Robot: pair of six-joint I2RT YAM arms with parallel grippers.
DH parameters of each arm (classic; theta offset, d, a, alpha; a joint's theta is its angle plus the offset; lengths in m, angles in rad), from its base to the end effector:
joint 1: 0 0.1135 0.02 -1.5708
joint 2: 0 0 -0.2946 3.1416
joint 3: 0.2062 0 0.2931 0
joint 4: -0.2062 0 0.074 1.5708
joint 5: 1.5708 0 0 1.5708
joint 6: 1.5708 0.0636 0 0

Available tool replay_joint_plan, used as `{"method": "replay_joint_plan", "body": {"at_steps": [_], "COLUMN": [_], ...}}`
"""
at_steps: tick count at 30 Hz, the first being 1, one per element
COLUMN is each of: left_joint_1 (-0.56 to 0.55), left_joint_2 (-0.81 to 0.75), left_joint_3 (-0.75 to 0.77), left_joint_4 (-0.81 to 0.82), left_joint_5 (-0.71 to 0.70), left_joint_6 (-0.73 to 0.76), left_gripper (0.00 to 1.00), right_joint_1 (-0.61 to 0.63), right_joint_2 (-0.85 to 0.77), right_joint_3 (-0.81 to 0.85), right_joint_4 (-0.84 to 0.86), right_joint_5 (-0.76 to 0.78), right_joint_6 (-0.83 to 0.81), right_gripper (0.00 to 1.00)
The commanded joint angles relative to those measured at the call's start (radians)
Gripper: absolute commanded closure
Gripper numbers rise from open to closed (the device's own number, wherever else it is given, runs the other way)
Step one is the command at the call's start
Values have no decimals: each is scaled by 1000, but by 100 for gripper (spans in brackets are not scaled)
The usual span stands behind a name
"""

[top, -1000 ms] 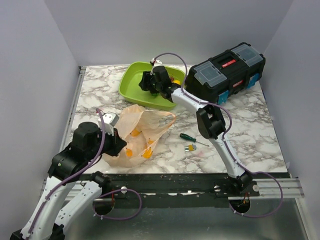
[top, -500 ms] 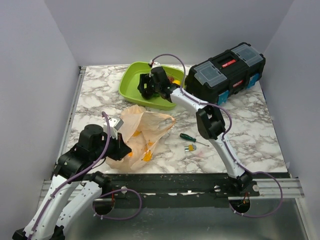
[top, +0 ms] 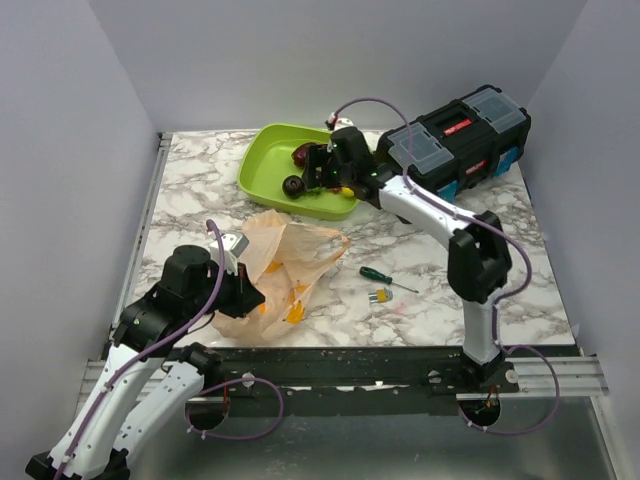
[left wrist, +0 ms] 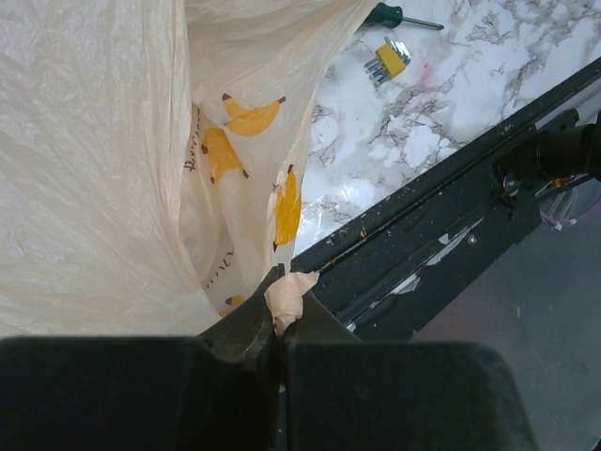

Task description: Take the fake fruits out of the plastic bag

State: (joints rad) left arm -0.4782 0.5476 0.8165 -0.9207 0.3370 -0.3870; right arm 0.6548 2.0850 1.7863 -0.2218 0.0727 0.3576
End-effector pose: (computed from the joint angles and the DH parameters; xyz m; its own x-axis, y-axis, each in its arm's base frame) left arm 0.1108 -0.0811 0.3197 -0.7507 -0.0121 -0.6605 0.4150 0.7693 -0.4858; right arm 0.4597 0.3471 0.2746 -0.5646 0.0066 -0.8253 -0.3841 0.8830 0.2698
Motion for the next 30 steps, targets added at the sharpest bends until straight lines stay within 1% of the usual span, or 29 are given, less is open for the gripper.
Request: {"method": "replay_joint_plan", "body": {"at_steps": [1,3,5,8,10,12,14,17,18,21,24,26,28,30], "left_joint_1": [-7,-12,-15,-25,-28,-27,-28,-28,-27,-28,-28,-28,-28,-27], "left_joint_2": [-13,-10,-1,9,7,1,-15,-47,-62,-102,-115,-108,-103,-105], "left_joint_3": [-8,-9,-10,-10,-9,-7,-8,-7,-8,-10,-11,-11,-9,-10], "left_joint_4": [22,23,22,20,22,20,22,25,26,32,31,29,26,27], "left_joint_5": [4,8,8,7,4,-9,-15,-24,-26,-29,-39,-39,-42,-44], "left_joint_6": [-6,-5,-5,-6,-6,-9,-10,-13,-13,-16,-19,-19,-19,-21], "left_gripper": [100,100,100,100,100,100,100,100,100,100,100,100,100,100], "right_joint_1": [-1,0,7,64,137,227,296,328,333,362,392,416,437,457], "right_joint_2": [-209,-305,-406,-536,-603,-652,-705,-770,-785,-793,-735,-692,-648,-603], "right_joint_3": [-176,-271,-366,-497,-537,-555,-590,-653,-687,-780,-817,-844,-881,-909], "right_joint_4": [-7,-6,22,87,93,89,120,226,296,456,518,554,625,673], "right_joint_5": [59,34,-25,-100,-80,-8,11,-65,-123,-178,-186,-168,-143,-98], "right_joint_6": [1,11,17,5,-26,-59,-69,-10,9,43,46,47,51,45], "right_gripper": [16,16,16,16,14,13,12,12,12,13,18,21,24,31]}}
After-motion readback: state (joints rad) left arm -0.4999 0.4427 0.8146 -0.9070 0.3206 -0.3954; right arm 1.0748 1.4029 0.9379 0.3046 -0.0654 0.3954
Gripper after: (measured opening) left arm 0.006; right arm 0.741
